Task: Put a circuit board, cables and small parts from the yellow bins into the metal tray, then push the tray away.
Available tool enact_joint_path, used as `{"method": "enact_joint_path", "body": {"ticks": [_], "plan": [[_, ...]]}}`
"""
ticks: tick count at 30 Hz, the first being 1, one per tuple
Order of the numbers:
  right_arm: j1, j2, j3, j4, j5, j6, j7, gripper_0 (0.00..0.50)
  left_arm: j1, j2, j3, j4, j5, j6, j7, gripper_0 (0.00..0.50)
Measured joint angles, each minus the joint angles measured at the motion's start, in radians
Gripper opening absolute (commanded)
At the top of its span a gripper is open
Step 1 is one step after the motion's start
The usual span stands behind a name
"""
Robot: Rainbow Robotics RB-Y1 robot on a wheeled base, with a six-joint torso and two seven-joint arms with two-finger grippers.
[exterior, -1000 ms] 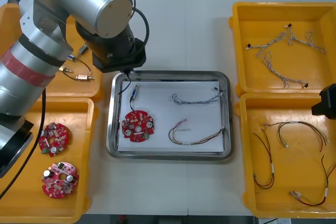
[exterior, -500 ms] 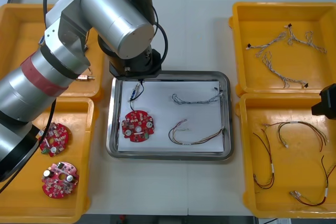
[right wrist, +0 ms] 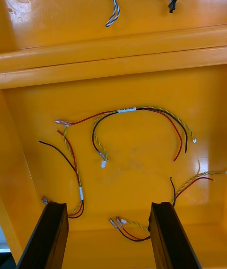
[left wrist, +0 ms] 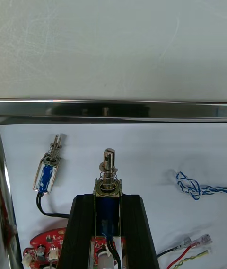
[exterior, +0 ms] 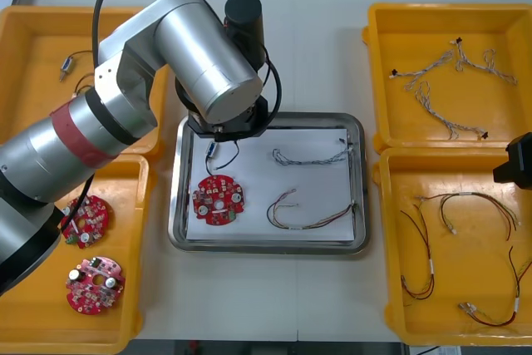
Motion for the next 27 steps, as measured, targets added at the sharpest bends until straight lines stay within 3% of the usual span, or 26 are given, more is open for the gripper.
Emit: {"method": "enact_joint_path", "body": {"ticks": [27], "plan": [[0.0, 0.0, 0.0, 0.0, 0.0, 0.0, 0.0, 0.5, 0.08, 0.0, -0.042, 0.013, -0.038, -0.092, 0.005, 0.0]]}}
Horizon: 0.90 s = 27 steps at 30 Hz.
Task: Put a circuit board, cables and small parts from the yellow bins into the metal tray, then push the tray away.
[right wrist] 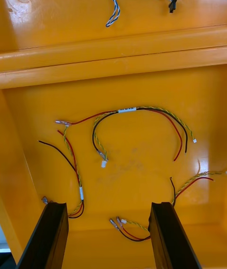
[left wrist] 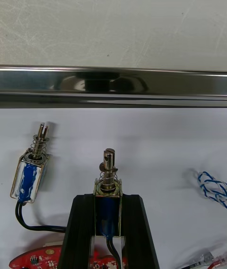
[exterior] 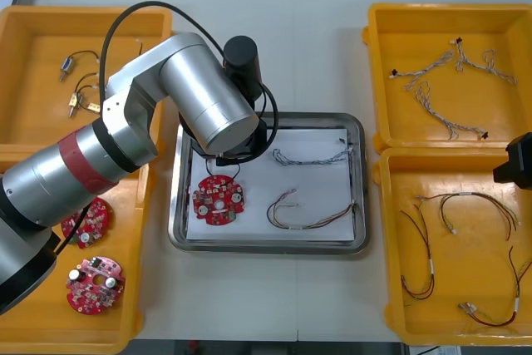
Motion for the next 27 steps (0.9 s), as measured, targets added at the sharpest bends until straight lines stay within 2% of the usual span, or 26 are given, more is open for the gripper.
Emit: {"method": "enact_joint_path", "body": {"ticks": [23, 24, 25, 26, 27], "plan": [[0.0, 0.0, 0.0, 0.0, 0.0, 0.0, 0.0, 0.5, 0.001, 0.0, -0.02, 0.078, -0.018, -0.07, 0.0, 0.0], [0.0, 0.0, 0.0, 0.0, 0.0, 0.0, 0.0, 0.5, 0.001, 0.0, -0.02, 0.078, -0.018, -0.07, 0.0, 0.016], [0.0, 0.0, 0.0, 0.0, 0.0, 0.0, 0.0, 0.5, 0.001, 0.0, -0.02, 0.078, -0.018, -0.07, 0.0, 0.057], [0.0, 0.0, 0.0, 0.0, 0.0, 0.0, 0.0, 0.5, 0.001, 0.0, -0.02, 0.078, -0.018, -0.07, 0.0, 0.18], [0.0, 0.0, 0.0, 0.0, 0.0, 0.0, 0.0, 0.5, 0.001, 0.0, -0.02, 0.078, -0.018, -0.07, 0.0, 0.26]]}}
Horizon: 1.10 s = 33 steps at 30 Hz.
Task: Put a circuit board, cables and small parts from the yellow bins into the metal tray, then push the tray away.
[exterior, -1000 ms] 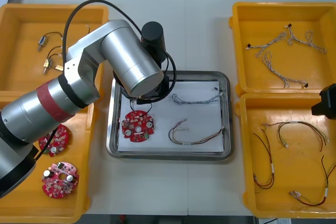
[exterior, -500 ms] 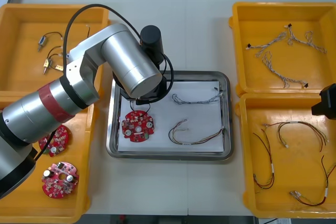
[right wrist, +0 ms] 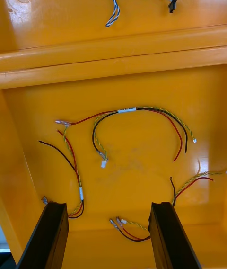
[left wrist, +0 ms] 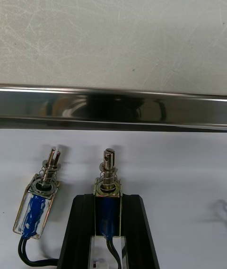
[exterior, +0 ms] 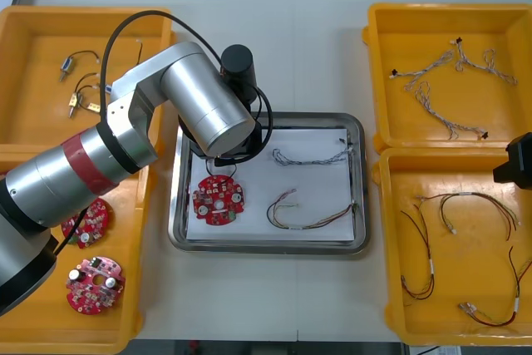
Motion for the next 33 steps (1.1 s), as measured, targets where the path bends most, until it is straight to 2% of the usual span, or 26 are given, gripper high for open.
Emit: {"method": "enact_joint_path", "body": {"ticks": [1, 2, 3, 4, 5, 17, 23, 33], "plan": [[0.0, 0.0, 0.0, 0.0, 0.0, 0.0, 0.0, 0.5, 0.0, 0.0, 0.0, 0.0, 0.0, 0.0, 0.0, 0.358], [0.0, 0.0, 0.0, 0.0, 0.0, 0.0, 0.0, 0.5, 0.0, 0.0, 0.0, 0.0, 0.0, 0.0, 0.0, 0.4], [0.0, 0.0, 0.0, 0.0, 0.0, 0.0, 0.0, 0.5, 0.0, 0.0, 0.0, 0.0, 0.0, 0.0, 0.0, 0.417], [0.0, 0.0, 0.0, 0.0, 0.0, 0.0, 0.0, 0.5, 0.0, 0.0, 0.0, 0.0, 0.0, -0.001, 0.0, 0.477], [0.0, 0.0, 0.0, 0.0, 0.0, 0.0, 0.0, 0.5, 0.0, 0.0, 0.0, 0.0, 0.0, -0.001, 0.0, 0.493], [0.0, 0.0, 0.0, 0.0, 0.0, 0.0, 0.0, 0.5, 0.0, 0.0, 0.002, -0.023, 0.002, 0.01, 0.0, 0.5], [0.0, 0.0, 0.0, 0.0, 0.0, 0.0, 0.0, 0.5, 0.0, 0.0, 0.065, -0.079, 0.052, 0.105, 0.0, 0.5], [0.0, 0.0, 0.0, 0.0, 0.0, 0.0, 0.0, 0.5, 0.0, 0.003, 0.18, -0.138, 0.073, 0.2, -0.001, 0.5]]}}
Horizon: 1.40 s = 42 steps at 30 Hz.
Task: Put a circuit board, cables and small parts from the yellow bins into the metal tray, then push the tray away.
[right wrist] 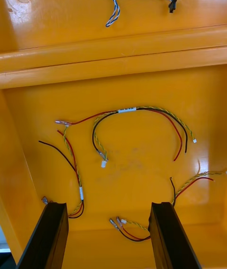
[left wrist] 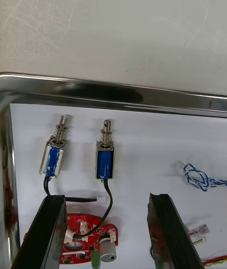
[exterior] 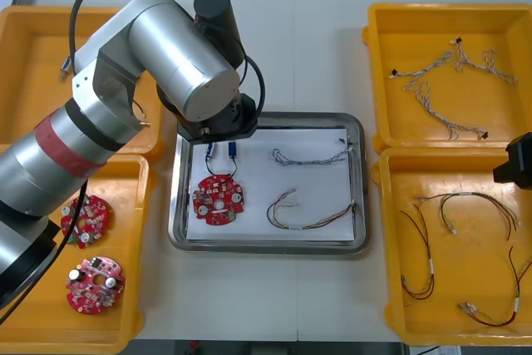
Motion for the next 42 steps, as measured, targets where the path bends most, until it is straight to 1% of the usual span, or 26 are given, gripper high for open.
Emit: {"method": "enact_joint_path", "body": {"ticks": [4, 7, 10, 15, 18, 26, 29, 33, 36, 42], "plan": [[0.004, 0.0, 0.001, 0.0, -0.009, 0.0, 0.0, 0.5, 0.0, 0.013, 0.049, -0.016, 0.012, 0.033, -0.008, 0.5], [0.005, 0.0, 0.001, -0.001, -0.033, 0.0, 0.0, 0.5, 0.0, 0.034, 0.1, -0.019, 0.041, 0.061, -0.044, 0.5], [0.004, 0.0, 0.006, -0.009, -0.054, 0.0, 0.0, 0.5, 0.0, 0.063, 0.147, -0.02, 0.07, 0.095, -0.123, 0.5], [-0.006, 0.0, 0.031, -0.024, -0.063, 0.0, 0.0, 0.5, 0.0, 0.131, 0.193, -0.023, 0.121, 0.123, -0.292, 0.5], [-0.024, 0.0, 0.058, -0.028, -0.065, 0.0, 0.0, 0.5, 0.0, 0.174, 0.206, -0.025, 0.142, 0.132, -0.321, 0.5], [-0.127, 0.0, 0.181, -0.033, -0.063, 0.0, 0.0, 0.5, 0.001, 0.266, 0.249, -0.026, 0.201, 0.139, -0.321, 0.5], [-0.167, 0.0, 0.247, -0.034, -0.047, 0.0, 0.001, 0.5, 0.009, 0.294, 0.282, -0.026, 0.229, 0.141, -0.322, 0.5], [-0.217, 0.0, 0.344, -0.036, -0.028, 0.0, 0.002, 0.5, 0.041, 0.329, 0.345, -0.027, 0.259, 0.142, -0.338, 0.5], [-0.254, 0.0, 0.412, -0.038, -0.027, 0.0, 0.004, 0.5, 0.073, 0.352, 0.39, -0.028, 0.274, 0.145, -0.389, 0.5], [-0.323, 0.005, 0.518, -0.047, -0.046, 0.0, 0.007, 0.5, 0.134, 0.388, 0.468, -0.028, 0.292, 0.174, -0.569, 0.5]]}}
